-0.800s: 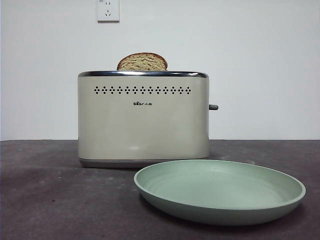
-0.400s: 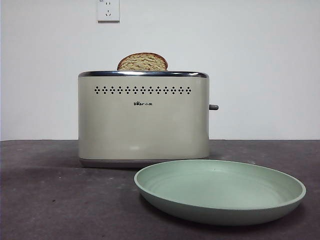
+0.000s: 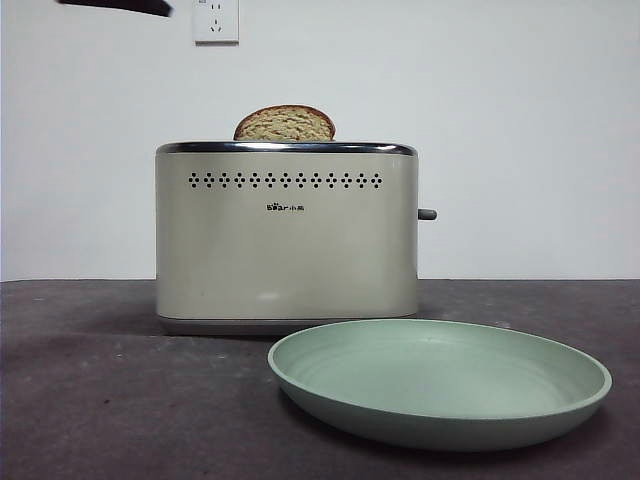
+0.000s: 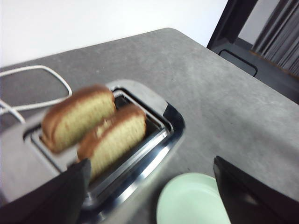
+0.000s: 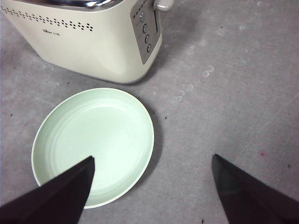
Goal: Take the bread from the toaster,put the bread on the plate,put the plate on the table
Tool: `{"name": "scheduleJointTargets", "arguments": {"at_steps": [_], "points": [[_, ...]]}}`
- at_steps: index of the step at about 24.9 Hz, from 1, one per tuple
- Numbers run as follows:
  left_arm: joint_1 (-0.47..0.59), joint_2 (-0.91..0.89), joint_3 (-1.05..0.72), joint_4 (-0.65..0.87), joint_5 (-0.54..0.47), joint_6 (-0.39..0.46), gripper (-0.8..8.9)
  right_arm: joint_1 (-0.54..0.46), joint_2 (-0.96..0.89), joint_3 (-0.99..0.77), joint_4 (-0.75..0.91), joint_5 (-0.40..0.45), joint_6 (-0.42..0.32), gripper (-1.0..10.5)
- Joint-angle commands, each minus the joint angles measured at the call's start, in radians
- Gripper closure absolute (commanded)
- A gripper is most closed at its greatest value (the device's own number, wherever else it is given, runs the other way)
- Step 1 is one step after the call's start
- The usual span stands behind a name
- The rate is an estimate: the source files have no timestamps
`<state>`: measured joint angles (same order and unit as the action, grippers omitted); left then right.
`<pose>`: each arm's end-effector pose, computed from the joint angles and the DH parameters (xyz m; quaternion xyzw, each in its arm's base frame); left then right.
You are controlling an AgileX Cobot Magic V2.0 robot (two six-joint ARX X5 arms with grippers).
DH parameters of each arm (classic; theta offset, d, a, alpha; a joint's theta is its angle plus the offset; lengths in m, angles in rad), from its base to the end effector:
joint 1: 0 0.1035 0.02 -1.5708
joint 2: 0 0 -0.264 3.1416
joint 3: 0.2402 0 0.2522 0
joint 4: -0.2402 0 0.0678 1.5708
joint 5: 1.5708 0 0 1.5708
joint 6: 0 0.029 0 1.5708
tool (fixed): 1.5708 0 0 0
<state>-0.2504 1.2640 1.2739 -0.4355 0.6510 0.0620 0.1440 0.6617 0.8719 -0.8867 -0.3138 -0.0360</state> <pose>0.2547 -0.0833 0.3801 -0.0147 0.1937 -0.4320 0.8807 0.1107 0.0251 0.3158 0.0116 0.3267 0.2200 0.9191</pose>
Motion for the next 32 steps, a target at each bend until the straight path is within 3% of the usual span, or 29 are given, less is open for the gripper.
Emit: {"name": "scheduleJointTargets", "arguments": {"at_steps": [1,7,14,23,26,32], "points": [[-0.022,0.100,0.084,0.007,-0.001,0.043,3.83,0.004,0.004,0.019,0.002,-0.002,0.021,5.4],[-0.057,0.249,0.184,0.006,-0.002,0.077,3.83,0.004,0.004,0.019,0.002,0.000,0.022,5.4],[-0.099,0.347,0.211,0.013,-0.114,0.164,3.83,0.004,0.004,0.019,-0.004,-0.001,0.022,5.4],[-0.137,0.414,0.211,0.047,-0.170,0.217,3.87,0.004,0.004,0.019,-0.011,-0.001,0.024,5.4],[-0.153,0.430,0.211,0.038,-0.215,0.219,4.71,0.005,0.004,0.019,-0.012,-0.001,0.025,5.4],[-0.164,0.435,0.211,0.034,-0.218,0.218,7.50,0.004,0.004,0.019,-0.012,-0.001,0.024,5.4]]}}
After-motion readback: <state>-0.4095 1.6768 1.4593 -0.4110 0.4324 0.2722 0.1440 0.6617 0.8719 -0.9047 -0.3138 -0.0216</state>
